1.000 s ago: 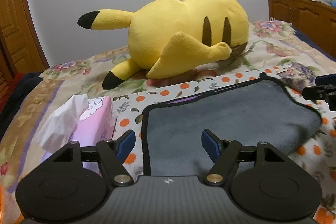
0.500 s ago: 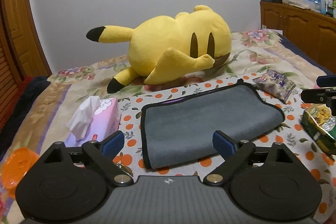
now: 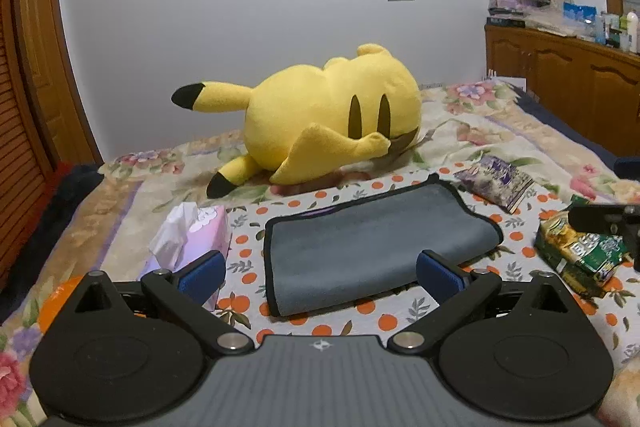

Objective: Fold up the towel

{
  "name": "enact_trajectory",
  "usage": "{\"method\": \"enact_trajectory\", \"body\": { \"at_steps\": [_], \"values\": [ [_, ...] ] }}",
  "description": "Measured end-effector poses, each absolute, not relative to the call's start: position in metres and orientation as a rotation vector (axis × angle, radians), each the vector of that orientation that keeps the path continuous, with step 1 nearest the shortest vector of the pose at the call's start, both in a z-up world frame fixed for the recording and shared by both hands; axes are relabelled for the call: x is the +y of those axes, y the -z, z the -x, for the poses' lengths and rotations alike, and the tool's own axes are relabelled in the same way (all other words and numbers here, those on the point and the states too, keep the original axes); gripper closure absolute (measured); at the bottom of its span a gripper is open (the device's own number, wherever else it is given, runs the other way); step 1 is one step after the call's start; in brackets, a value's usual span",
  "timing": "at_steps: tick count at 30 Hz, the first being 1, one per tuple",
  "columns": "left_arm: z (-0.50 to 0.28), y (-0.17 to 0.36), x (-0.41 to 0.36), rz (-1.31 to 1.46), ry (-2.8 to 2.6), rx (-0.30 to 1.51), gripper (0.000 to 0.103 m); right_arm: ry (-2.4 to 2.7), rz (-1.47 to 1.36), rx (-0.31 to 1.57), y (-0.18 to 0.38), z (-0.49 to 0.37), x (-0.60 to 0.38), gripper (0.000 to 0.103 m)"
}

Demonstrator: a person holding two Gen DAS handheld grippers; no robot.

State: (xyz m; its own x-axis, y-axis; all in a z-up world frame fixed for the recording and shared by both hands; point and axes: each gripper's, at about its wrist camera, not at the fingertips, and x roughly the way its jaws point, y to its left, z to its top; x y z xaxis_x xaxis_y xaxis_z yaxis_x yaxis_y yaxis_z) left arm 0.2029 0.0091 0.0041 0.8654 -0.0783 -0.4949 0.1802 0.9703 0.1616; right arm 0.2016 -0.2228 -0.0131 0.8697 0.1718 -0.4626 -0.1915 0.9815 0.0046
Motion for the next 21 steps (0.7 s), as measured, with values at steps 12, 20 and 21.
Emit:
{"method": "enact_trajectory", "body": {
  "at_steps": [12,20,21],
  "values": [
    [-0.169,-0.019,0.000,-0.191,0.141,0.519,0.000,-0.177,0.043,0.467,0.001,-0.172,-0.223,0.000],
    [-0.139,-0.025,-0.007,-0.199,0.137,0.522,0.000,-0.165,0.024,0.459,0.000,-0.149,-0.224,0.000],
    [-0.136,-0.026,-0.008,-0.202,0.136,0.522,0.000,-0.163,0.020,0.459,0.000,-0.147,-0.225,0.000]
  ]
}}
